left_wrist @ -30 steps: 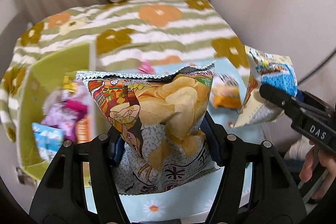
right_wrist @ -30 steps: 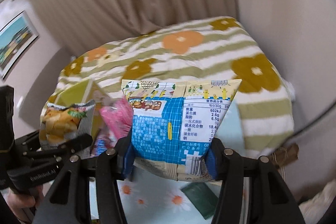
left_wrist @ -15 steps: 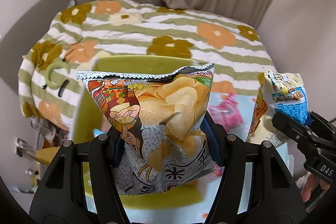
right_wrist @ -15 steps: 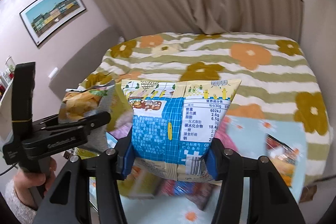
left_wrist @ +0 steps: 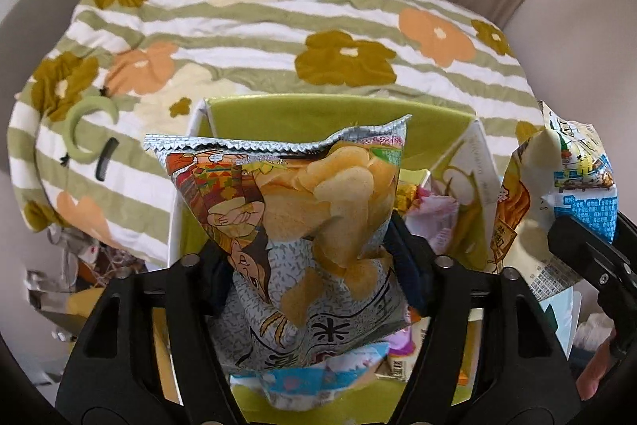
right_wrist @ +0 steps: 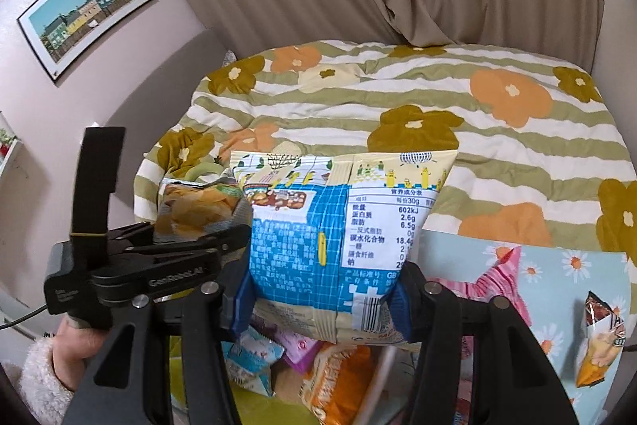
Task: Organize snacks
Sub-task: 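Drop the corn chip bag into the green box while the right tool carries the blue-white packet, then lower the blue-white packet into the green box and open the right tool, then move both tools back over the remaining snacks on the tablecloth, then grasp the red-blue chocolate packet with the left tool while the right tool grasps the TAIRE bag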
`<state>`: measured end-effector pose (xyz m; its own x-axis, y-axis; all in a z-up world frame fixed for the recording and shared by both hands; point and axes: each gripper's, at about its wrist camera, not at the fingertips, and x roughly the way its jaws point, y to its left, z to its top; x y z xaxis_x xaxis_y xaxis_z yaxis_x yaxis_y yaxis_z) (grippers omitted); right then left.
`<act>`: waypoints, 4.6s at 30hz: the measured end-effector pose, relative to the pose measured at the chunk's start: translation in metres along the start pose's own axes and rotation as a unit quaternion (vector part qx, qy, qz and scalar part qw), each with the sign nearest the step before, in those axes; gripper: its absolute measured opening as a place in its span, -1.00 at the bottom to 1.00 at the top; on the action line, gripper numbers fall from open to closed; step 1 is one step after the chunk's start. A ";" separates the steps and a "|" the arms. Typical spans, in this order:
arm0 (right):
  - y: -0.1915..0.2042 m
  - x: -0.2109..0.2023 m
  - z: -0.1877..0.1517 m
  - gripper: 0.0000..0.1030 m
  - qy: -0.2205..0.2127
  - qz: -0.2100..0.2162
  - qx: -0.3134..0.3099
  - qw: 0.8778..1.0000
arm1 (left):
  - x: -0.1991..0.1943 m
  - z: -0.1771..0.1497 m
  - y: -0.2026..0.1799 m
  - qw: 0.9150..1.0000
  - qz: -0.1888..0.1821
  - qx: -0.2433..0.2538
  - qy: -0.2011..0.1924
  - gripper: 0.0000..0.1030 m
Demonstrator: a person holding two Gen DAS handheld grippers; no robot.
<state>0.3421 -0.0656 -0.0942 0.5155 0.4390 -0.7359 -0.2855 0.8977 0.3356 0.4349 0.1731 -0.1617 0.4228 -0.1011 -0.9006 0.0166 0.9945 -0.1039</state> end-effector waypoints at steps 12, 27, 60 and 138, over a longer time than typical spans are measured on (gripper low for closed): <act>0.011 0.027 0.004 -0.01 0.023 -0.026 0.018 0.999 | -0.014 -0.025 0.018 1.000 -0.017 0.003 -0.015 0.99; 0.026 0.063 0.026 0.01 0.043 -0.037 0.004 0.998 | -0.017 -0.041 0.023 1.000 -0.003 0.016 -0.011 0.99; 0.013 -0.030 -0.010 0.83 -0.011 -0.045 0.000 0.999 | -0.077 -0.076 -0.034 0.998 0.012 0.038 -0.044 0.99; -0.296 -0.033 -0.139 0.83 0.130 -0.066 0.140 0.979 | 0.116 -0.150 -0.278 0.993 0.051 0.046 0.095 1.00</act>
<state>0.2977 -0.3511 -0.2512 0.2991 0.3269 -0.8965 0.0218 0.9369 0.3489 0.3432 -0.1196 -0.3006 0.2486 0.0052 -0.9686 0.0694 0.9973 0.0232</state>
